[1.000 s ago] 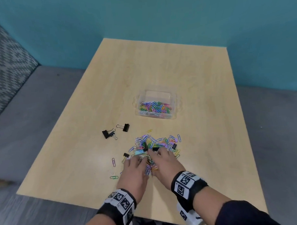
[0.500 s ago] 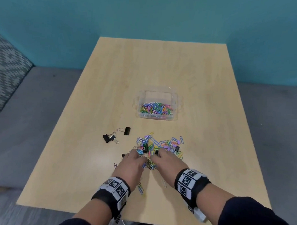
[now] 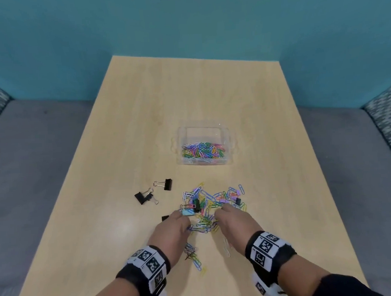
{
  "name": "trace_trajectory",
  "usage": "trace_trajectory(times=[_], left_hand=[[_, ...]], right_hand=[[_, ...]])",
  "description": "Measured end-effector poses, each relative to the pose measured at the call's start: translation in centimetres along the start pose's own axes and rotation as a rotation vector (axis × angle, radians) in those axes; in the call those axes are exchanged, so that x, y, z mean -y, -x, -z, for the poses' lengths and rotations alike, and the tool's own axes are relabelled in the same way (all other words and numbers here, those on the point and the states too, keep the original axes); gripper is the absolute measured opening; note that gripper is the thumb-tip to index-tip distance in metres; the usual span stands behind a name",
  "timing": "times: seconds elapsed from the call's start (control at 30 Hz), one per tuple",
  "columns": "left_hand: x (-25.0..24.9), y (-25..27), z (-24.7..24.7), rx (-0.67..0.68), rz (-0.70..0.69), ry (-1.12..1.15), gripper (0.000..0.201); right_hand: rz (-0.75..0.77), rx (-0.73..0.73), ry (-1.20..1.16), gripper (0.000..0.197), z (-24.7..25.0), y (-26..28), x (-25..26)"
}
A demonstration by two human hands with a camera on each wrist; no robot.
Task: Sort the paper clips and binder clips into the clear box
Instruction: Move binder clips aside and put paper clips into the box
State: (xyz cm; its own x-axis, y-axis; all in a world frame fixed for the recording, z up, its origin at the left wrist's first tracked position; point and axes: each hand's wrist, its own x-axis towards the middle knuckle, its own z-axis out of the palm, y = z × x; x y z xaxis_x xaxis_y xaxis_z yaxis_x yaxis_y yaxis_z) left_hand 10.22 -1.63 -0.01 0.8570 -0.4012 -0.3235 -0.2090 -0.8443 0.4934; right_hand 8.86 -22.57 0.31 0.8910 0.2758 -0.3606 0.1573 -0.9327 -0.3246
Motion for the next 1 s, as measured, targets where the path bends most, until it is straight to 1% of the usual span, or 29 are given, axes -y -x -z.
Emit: trace_trajectory(times=[0.03,0.07,0.17,0.23,0.33,0.43,0.5,0.6,0.7,0.73,0.8,0.87,0.93,1.0], left_hand=[[-0.1,0.0,0.3,-0.005,0.029,0.029,0.010],[0.0,0.1,0.4,-0.014,0.046,0.052,0.009],[-0.1,0.1,1.0,0.000,0.120,0.147,0.006],[-0.1,0.1,1.4,-0.002,0.192,0.237,0.010],[-0.4,0.0,2.3,0.046,0.323,0.564,0.011],[-1.3,-0.4,4.1,0.102,0.389,0.858,0.003],[-2.0,-1.3,5.6,0.133,0.408,1.007,0.010],[-3.1,-4.1,8.1,0.126,0.395,1.181,0.011],[-4.0,-8.6,10.5,0.021,0.402,1.344,0.012],[-4.2,-10.2,11.1,-0.022,0.406,1.373,0.012],[-4.7,-12.8,11.9,-0.097,0.414,1.381,0.013],[-5.1,-14.7,12.2,-0.140,0.421,1.359,0.017],[-5.3,-15.8,12.2,-0.149,0.420,1.335,0.014],[-4.9,-15.9,12.2,-0.157,0.425,1.286,0.009]], right_hand=[[-0.012,-0.013,-0.062,0.010,0.4,0.0,0.1],[-0.024,-0.020,-0.133,0.007,0.9,0.1,0.1],[-0.067,-0.009,-0.328,0.010,2.0,0.3,0.0],[-0.146,0.030,-0.475,0.009,2.3,0.4,-0.3],[-0.292,0.120,-0.777,0.014,2.8,0.3,-0.8],[-0.339,0.172,-0.931,0.015,3.8,-0.1,-1.5],[-0.337,0.168,-0.978,0.012,5.0,-0.9,-1.9],[-0.299,0.059,-1.042,0.011,8.3,-3.6,-2.5],[-0.300,-0.064,-1.099,0.010,11.7,-7.7,-3.0],[-0.307,-0.105,-1.094,0.013,12.4,-9.2,-3.3],[-0.322,-0.171,-1.022,0.020,13.4,-11.7,-3.7],[-0.329,-0.197,-0.930,0.022,14.0,-13.5,-3.9],[-0.326,-0.171,-0.891,0.018,14.5,-14.4,-4.0],[-0.315,-0.138,-0.854,0.006,14.7,-14.4,-4.3]])
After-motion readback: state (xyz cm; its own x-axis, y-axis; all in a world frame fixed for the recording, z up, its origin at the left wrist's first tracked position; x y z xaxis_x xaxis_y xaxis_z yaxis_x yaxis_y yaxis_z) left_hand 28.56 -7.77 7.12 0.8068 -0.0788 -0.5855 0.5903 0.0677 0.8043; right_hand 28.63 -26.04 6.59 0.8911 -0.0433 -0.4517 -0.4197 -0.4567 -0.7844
